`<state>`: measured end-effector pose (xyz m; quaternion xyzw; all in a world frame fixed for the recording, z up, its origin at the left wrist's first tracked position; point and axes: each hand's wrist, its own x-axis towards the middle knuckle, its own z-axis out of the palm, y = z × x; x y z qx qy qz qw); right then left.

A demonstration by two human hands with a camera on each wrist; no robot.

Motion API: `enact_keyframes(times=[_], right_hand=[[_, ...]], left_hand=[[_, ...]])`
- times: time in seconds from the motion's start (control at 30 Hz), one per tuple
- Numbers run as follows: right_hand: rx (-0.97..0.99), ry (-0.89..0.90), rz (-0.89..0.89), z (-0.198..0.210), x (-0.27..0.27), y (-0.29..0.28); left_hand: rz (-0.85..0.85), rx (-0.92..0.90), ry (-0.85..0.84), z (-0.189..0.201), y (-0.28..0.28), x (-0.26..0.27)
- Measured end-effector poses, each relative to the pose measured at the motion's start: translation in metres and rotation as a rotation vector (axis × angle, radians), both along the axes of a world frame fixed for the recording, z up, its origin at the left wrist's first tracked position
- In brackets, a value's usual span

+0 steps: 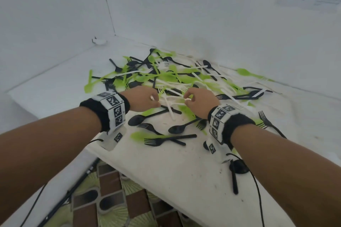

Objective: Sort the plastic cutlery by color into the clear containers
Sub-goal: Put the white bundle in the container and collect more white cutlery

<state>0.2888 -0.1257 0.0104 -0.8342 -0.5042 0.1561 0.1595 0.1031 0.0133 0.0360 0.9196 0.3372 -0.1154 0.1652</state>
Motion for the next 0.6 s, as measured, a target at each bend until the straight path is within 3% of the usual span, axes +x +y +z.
enact_keyframes(times=[0.3,0.6], right_hand=[[-0.033,-0.064,0.043,-0.006,0.011,0.032],[-0.107,-0.159,-0.034,-0.007,0.012,0.059]], left_hand=[[0.013,0.000,0.046,-0.016,0.001,0.026],[-0.219,0.068,0.065,-0.034,0.012,0.057]])
